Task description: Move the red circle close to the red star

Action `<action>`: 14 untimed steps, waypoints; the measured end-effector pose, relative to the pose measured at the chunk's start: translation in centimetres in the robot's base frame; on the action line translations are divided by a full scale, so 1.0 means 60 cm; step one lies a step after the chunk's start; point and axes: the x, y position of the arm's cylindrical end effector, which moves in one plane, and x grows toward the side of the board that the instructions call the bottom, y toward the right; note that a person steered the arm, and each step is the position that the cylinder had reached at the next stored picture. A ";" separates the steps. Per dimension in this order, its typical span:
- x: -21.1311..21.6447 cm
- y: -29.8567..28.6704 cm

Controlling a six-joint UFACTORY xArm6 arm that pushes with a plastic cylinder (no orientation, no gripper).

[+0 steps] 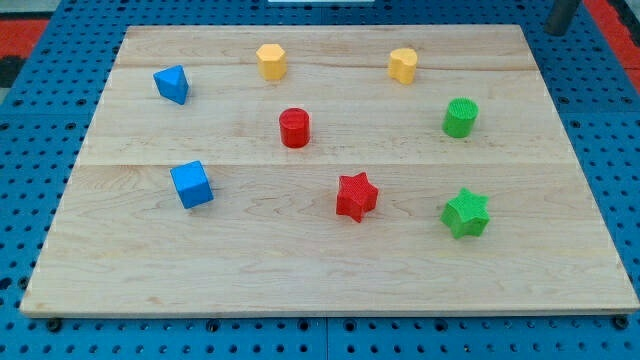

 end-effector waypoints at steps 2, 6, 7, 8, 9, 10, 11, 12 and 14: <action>0.010 0.013; 0.347 -0.269; 0.364 -0.277; 0.448 -0.273; 0.412 -0.253; 0.368 -0.280; 0.360 -0.457; 0.383 -0.550; 0.470 -0.490</action>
